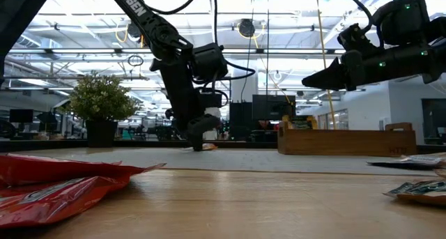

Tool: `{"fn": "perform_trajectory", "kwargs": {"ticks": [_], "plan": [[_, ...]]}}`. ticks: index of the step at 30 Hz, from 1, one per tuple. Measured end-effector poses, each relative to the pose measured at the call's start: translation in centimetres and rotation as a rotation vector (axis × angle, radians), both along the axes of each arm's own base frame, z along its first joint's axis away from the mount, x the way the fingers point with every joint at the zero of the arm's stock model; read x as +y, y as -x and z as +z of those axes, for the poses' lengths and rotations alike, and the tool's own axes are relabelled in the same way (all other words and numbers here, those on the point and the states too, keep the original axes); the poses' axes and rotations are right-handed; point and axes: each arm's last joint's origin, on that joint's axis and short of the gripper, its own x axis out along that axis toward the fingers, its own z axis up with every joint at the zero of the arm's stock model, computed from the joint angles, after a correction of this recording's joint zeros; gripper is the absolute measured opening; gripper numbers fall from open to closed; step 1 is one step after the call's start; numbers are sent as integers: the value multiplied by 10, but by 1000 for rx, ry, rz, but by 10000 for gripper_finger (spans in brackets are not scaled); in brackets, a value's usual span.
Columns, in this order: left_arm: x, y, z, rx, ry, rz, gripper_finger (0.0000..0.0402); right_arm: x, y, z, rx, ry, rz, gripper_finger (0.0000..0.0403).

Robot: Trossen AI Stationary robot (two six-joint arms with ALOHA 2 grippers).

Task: Pick & Place Tea
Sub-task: Put the yellow tea bag into the left section of the wooden organizer

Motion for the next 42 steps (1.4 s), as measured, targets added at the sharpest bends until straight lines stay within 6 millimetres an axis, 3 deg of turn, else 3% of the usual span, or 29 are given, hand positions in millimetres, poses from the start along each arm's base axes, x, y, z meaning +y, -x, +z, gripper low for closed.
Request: {"fn": "perform_trajectory", "kwargs": {"ticks": [4, 8, 14, 17, 22, 27, 31, 35, 42], "plan": [[-4, -1, 0, 22, -3, -76, 8, 0, 0, -1, 6, -1, 0, 160], [-22, -3, 10, 38, -18, -192, 4, 0, 0, -1, 14, -3, 0, 160], [-57, -6, 43, -27, -37, -447, 3, 0, 0, -2, 17, -3, 0, 160], [-63, -3, 53, -50, -64, -390, 13, 0, 0, -1, 16, -3, 0, 160], [-29, 8, 61, -120, -117, 46, 60, 0, 0, -2, 16, -3, 0, 160], [9, 17, 50, -193, 126, 246, 137, 0, 0, -1, 12, -8, 0, 160], [26, 18, 34, -190, 227, 267, 197, 0, 0, -1, 6, -24, -2, 160], [30, 17, 21, -154, 256, 268, 241, 0, 0, -1, 6, -24, -2, 160], [26, 14, 12, -100, 235, 107, 270, 0, 0, -1, 6, -22, -2, 160]]}}
